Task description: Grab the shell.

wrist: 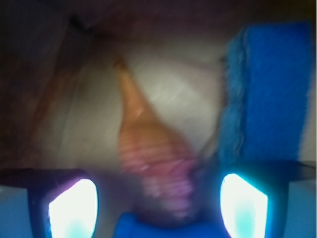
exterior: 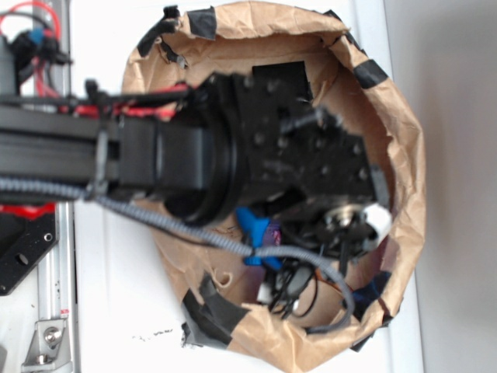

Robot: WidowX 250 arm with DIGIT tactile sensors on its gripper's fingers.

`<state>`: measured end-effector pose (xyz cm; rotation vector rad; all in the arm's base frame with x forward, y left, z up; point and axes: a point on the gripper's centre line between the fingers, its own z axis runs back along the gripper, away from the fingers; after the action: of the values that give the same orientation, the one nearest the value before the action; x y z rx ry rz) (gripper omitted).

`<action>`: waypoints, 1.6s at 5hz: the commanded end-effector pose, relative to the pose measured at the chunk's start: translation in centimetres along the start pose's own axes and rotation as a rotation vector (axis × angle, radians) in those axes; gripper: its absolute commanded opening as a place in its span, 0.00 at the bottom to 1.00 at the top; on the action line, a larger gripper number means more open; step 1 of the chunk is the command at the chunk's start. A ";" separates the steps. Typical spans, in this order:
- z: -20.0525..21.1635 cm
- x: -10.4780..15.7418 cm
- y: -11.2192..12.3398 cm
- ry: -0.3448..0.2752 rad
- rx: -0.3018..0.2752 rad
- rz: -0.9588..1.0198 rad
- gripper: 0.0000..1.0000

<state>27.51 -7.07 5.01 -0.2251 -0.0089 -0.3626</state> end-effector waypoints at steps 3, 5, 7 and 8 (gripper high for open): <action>-3.4 3.5 0.3 -0.048 0.220 -0.020 1.00; -1.7 2.0 1.2 -0.050 0.281 0.089 0.00; 8.7 -3.2 4.0 -0.161 0.415 0.466 0.00; 12.2 -4.2 5.0 -0.190 0.412 0.578 0.00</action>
<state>25.64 1.90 14.24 0.1520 -0.1326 0.2139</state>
